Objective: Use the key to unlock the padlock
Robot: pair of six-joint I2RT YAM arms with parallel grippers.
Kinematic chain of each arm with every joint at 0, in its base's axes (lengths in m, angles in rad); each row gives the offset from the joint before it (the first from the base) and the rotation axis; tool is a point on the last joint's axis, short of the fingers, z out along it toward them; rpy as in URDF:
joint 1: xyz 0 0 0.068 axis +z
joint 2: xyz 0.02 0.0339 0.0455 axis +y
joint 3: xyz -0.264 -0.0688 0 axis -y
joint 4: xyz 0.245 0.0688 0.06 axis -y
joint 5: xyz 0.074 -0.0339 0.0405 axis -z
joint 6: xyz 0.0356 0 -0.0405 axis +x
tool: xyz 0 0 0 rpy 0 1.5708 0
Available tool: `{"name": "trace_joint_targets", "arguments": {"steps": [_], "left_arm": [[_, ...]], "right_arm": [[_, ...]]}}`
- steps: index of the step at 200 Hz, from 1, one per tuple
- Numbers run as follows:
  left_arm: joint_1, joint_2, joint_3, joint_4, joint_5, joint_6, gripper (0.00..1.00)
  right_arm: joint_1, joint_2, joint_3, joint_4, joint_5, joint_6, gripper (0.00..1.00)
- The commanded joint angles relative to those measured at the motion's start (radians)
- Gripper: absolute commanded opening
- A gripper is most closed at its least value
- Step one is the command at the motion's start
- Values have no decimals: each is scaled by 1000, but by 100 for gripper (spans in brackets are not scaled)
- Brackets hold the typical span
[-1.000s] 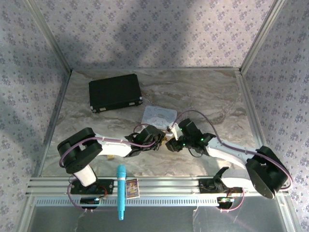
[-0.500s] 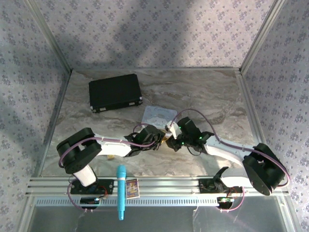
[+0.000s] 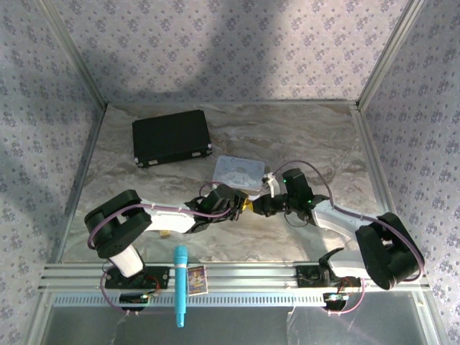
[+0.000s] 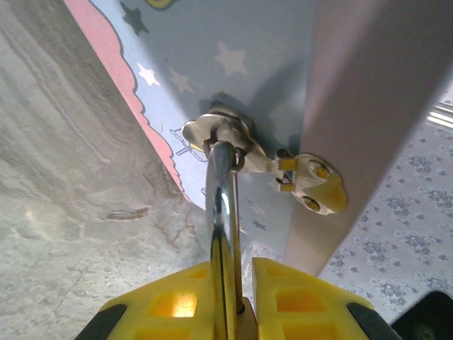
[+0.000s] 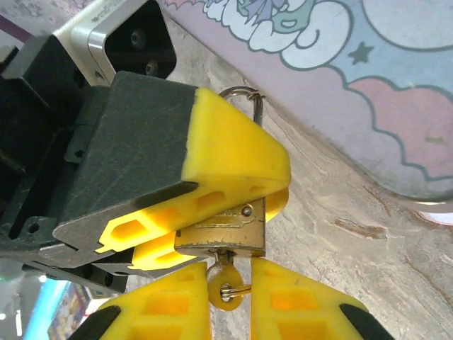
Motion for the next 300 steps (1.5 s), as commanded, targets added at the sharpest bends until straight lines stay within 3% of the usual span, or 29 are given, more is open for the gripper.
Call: {"name": "trace_joint_targets", "arguments": {"steps": [1,30,73,91,111,153,193,220,261,300], "left_arm": [[-12,1,-35,-5,84,7,0],[-13,3,-31,-15,88,10,0],[-7,15,-20,-90,66,19,0],[-2,24,6,-169,53,48,0],[6,48,52,-247,64,90,0],[21,104,74,-299,108,130,0],[70,109,81,-420,104,301,1],[116,104,75,-488,104,462,7],[94,121,191,-787,-53,733,20],[38,174,293,-991,-226,821,26]], "right_arm": [[-74,27,0,66,88,97,18],[-86,42,-17,96,78,138,24],[-87,-20,-45,106,98,186,46],[-90,-63,-37,51,141,214,55],[-87,-75,5,-62,274,254,60],[-87,115,200,-187,338,254,60],[-73,257,284,-210,391,235,58],[-82,328,319,-266,425,198,54],[-86,353,337,-260,428,176,51],[-84,372,347,-256,412,175,51]]}}
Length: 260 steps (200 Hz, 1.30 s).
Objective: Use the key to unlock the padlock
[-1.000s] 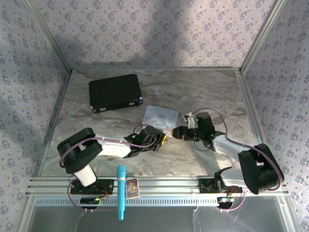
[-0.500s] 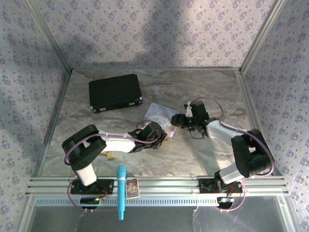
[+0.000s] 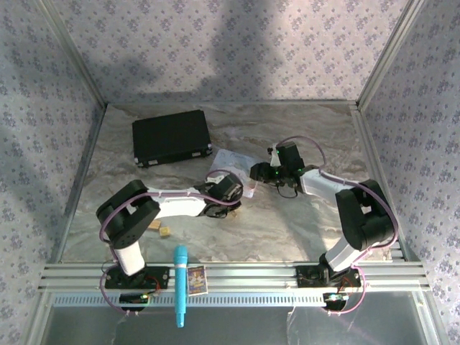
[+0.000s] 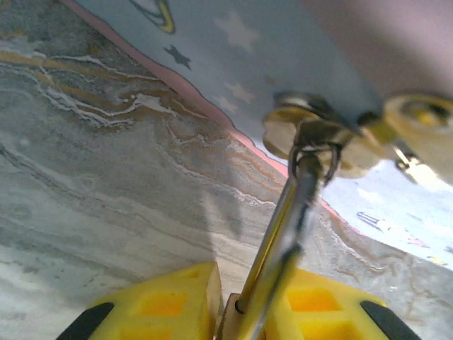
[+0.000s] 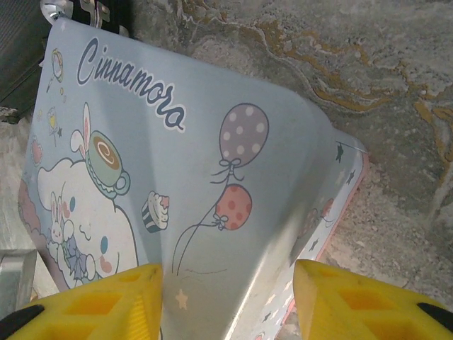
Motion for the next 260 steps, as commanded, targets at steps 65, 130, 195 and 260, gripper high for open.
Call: {"name": "trace_joint_targets", "arguments": {"steps": [65,130,195,260], "left_arm": [[-122,102,164,-589,-380,130,28],[-192,163,288,-711,-561,231,26],[-221,219,347,-770,-593,286,12],[-262,252,369,-748,-542,336,19]], "right_arm": [[-10,80,-14,-120,104,-27,50],[-8,84,-21,-109,98,-24,49],[-13,84,-42,-88,90,-15,49],[-21,86,-39,-81,81,-11,49]]}}
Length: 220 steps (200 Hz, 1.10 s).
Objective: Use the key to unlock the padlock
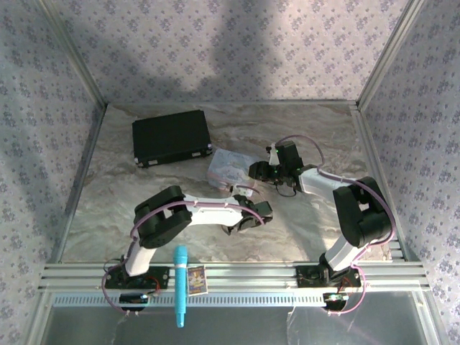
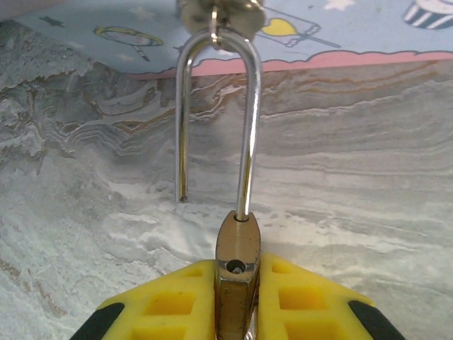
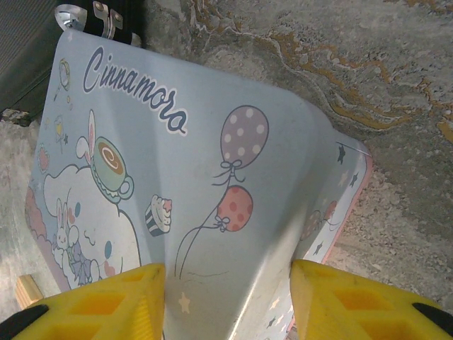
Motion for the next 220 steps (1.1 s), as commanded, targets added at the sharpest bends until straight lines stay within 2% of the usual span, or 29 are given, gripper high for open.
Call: {"name": "trace_joint_targets", "arguments": {"steps": [1,44,78,97,115,122,150,157,189,196,197,199,201,220], "left_arm": [[-10,10,23,-69,21,25,19],[-24,10,47,-93,1,27,26],[-51,13,77,-134,-27,12,26],[-50,-42,47,-76,8,39,28],[-42,-111,25,-50,26,51,38],[-36,-143,21,-47,29,59,45],[-7,-304,-28,37,64,131,89],[5,-347,-43,57,80,141,100],[76,-485,-87,109,130,148,100],[88,-503,-95,114,129,146,100],[89,-506,-97,114,128,147,100],[92,-510,-100,117,128,147,100],[95,-514,-102,120,127,146,100],[128,-544,-127,138,151,132,100]], "right_arm": [[-20,60,-43,-126,101,-11,49],[-22,52,-47,-122,100,-10,49],[-29,49,-41,-129,98,-14,49],[-34,42,-35,-134,94,-18,49],[-40,31,-29,-131,80,-26,50],[-42,24,-23,-136,78,-32,50],[-57,-4,27,-160,37,-75,53],[-60,-12,45,-173,19,-91,56],[-63,-59,139,-264,7,-172,66],[-63,-80,145,-274,8,-180,76],[-63,-84,146,-276,7,-181,79],[-62,-90,146,-280,7,-184,92],[-61,-97,148,-283,9,-186,97],[-58,-159,148,-328,7,-186,99]]}}
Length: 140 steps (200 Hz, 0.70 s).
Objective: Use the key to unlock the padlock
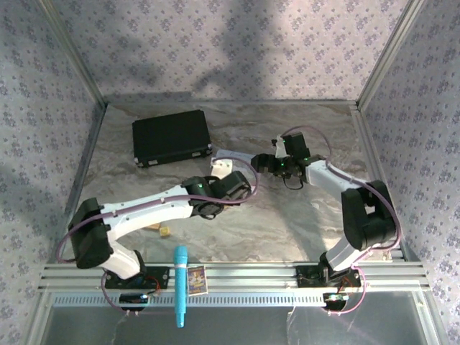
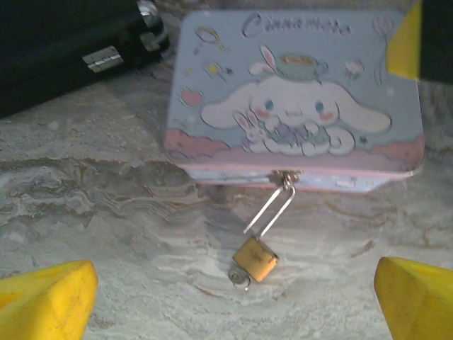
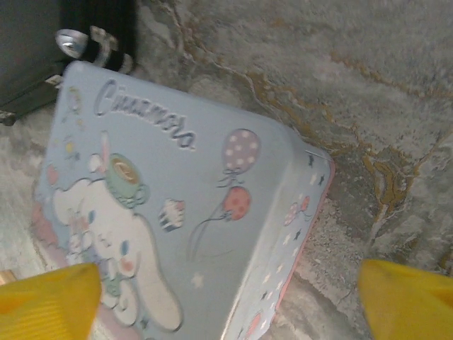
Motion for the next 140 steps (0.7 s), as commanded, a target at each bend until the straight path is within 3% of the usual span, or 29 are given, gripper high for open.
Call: {"name": "trace_joint_targets", "arguments": {"steps": [1,34,47,61,69,101,123,140], "left_arm": [[31,-25,-46,36,41,2,100],[117,-109,-150,153,185,-39,100],[136,-132,-178,164,178,-50,100],[149,-140,-184,146,166,-54,100],[156,-144,-188,143,165,-59,100],[198,-218,-274,220,191,-119,100],[241,-274,-362,312,268,-157,100],[245,-287,-372,296,271,-166,100]], "right_arm": [[3,-95,32,-104,2,-46,99],[98,-253,-65,-96,94,-17,98],[161,-307,-104,-103,166,7,90],[210,-333,-149,-72,149,43,78],[241,-336,-173,-43,144,73,75],[367,-271,-220,78,184,141,75],[432,-174,-192,132,232,161,62],[453,-85,-148,136,242,169,61]]}}
